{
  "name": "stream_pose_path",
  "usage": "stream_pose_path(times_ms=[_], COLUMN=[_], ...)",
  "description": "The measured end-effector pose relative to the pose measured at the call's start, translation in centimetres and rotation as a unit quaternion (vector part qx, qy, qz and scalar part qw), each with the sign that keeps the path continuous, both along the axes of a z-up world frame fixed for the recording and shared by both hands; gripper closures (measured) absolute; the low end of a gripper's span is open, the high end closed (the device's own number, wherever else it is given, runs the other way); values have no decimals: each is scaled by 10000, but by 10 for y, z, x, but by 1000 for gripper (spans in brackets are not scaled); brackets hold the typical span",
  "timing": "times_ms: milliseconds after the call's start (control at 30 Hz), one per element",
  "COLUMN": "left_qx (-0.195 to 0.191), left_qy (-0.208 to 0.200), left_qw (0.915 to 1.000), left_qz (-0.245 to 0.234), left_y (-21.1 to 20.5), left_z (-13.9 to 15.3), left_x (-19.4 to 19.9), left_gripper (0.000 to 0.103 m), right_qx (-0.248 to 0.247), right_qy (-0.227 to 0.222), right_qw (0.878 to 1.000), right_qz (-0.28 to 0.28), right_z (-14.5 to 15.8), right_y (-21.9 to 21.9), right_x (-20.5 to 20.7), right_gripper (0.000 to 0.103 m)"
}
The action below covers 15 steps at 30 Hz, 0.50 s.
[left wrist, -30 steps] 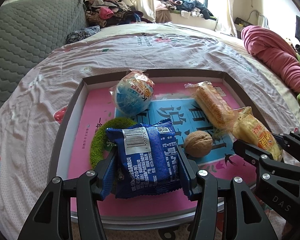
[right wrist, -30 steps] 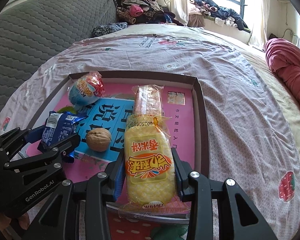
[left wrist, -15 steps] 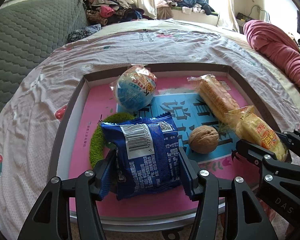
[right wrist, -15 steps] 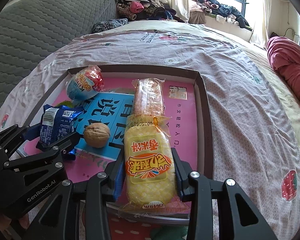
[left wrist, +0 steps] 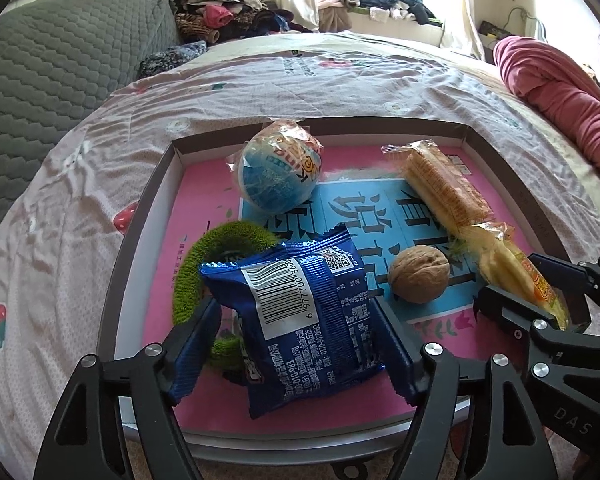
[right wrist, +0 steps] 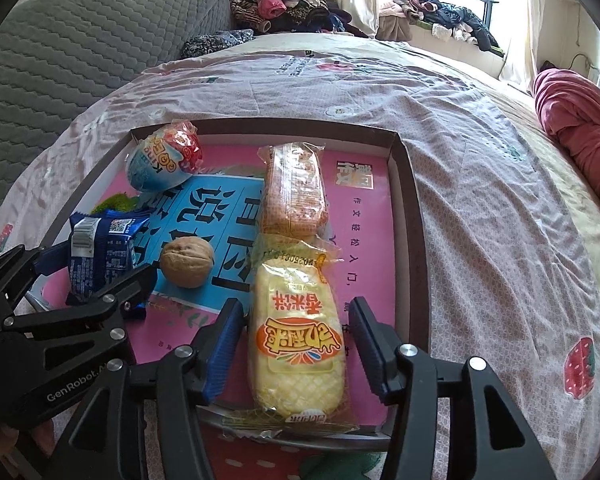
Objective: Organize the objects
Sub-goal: 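Lower both packets into the tray and open both grippers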
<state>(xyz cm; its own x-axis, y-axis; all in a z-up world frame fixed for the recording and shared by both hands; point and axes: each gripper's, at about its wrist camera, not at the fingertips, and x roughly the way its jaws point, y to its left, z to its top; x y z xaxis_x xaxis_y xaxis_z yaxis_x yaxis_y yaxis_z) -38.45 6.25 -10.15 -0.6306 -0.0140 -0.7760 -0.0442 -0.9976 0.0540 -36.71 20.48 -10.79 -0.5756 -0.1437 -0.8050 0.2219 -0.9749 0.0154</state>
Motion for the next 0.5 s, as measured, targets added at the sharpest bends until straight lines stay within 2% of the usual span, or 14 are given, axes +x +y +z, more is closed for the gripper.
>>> stream_pose_path(times_ms=[500], left_qx=[146], left_qy=[48], left_qw=[9999], left_qz=[77], left_y=[-8], left_z=[11], left_x=[4], left_gripper=[22], right_qx=[-39], right_qy=[133], right_qw=[9999], right_qz=[-86], right_z=[14], right_y=[7], right_x=[4], right_gripper=[32])
